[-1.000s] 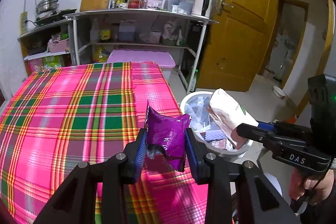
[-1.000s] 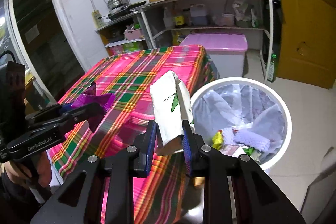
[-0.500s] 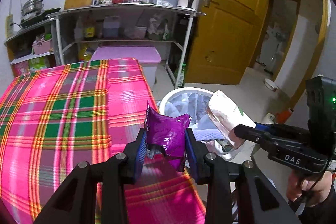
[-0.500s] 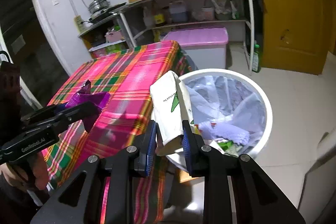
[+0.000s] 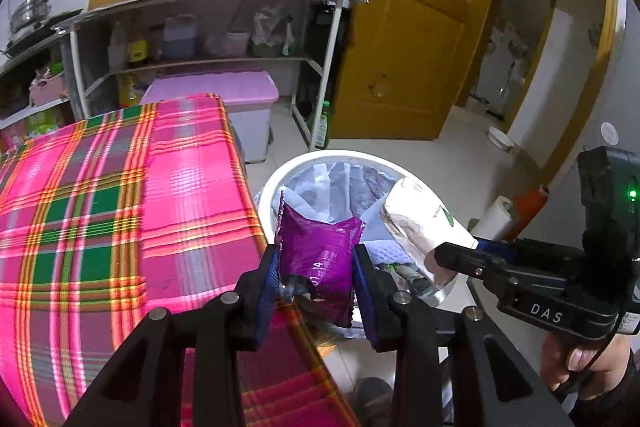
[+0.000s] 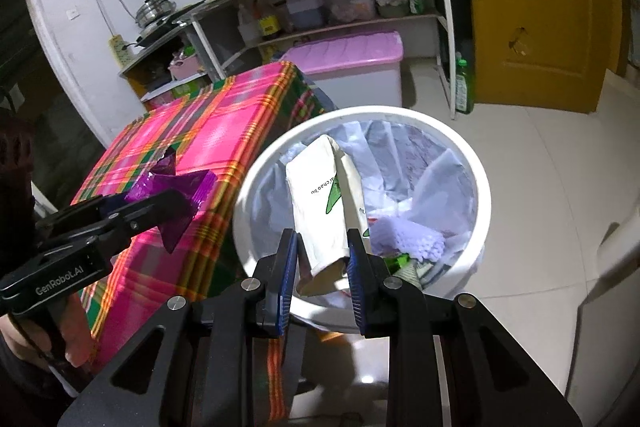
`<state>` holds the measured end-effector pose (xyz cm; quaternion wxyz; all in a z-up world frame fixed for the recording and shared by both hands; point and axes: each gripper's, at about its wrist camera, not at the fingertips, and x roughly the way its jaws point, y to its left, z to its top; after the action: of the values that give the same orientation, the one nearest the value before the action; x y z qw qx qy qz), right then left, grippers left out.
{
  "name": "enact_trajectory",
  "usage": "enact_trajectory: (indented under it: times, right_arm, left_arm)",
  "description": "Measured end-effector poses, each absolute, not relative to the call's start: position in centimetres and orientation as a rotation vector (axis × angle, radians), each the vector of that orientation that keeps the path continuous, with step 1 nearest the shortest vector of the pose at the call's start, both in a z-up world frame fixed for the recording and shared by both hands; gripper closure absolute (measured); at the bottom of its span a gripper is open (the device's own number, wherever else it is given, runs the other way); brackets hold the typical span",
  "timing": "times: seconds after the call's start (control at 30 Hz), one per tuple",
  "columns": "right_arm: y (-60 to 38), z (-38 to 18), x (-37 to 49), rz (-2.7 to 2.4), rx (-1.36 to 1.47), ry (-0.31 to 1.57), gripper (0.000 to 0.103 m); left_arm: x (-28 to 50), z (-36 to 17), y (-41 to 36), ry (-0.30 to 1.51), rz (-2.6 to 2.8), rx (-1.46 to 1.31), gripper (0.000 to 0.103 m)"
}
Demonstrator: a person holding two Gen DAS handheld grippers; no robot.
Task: Collect trash
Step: 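Carry the tissue and purple wrapper over the bin with both grippers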
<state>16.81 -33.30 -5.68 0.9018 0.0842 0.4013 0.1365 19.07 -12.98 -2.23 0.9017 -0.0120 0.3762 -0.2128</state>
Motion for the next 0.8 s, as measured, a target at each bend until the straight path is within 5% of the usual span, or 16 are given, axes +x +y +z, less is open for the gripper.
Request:
enact_trajectory:
  times: [0.8]
  right_arm:
    - [-34.8,-7.0,17.9,0.238,0.197,0.863,0.075]
  left_arm:
    - [22.9,-5.5,-16.9,0.876,-0.486,0.007,0.058]
